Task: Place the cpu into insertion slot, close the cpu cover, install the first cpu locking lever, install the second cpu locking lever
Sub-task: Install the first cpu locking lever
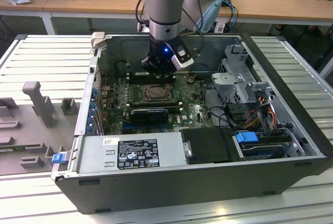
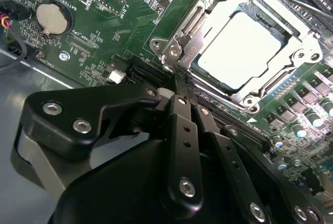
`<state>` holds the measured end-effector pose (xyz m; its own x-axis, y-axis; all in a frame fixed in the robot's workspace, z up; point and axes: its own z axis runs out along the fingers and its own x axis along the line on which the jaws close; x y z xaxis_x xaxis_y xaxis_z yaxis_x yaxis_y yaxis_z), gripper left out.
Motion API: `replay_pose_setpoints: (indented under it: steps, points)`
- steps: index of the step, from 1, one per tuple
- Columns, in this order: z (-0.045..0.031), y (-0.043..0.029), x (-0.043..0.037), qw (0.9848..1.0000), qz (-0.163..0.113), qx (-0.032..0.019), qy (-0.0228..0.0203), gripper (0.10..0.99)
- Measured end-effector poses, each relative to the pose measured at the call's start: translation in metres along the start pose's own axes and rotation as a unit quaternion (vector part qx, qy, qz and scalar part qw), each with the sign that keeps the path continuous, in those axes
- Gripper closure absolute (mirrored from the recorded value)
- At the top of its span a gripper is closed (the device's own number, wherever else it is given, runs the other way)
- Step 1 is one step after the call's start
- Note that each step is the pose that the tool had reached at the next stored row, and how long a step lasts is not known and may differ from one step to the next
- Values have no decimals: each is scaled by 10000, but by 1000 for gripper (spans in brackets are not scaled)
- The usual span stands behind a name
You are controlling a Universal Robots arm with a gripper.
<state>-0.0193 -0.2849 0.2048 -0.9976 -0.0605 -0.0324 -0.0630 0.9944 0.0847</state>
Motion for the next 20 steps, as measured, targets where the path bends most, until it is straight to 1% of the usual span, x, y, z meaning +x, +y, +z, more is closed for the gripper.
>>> replay_pose_setpoints:
  steps: [2, 3, 6, 10, 20]
  points:
    - [-84, 7, -3, 10000, 0, 0, 1, 980]
    - [-112, 9, -3, 10000, 0, 1, 1, 980]
    - [-118, -4, -3, 10000, -1, 1, 1, 980]
    - [-123, -67, 1, 10000, 0, 0, 1, 980]
    - [-126, -93, 3, 10000, 0, 0, 1, 980]
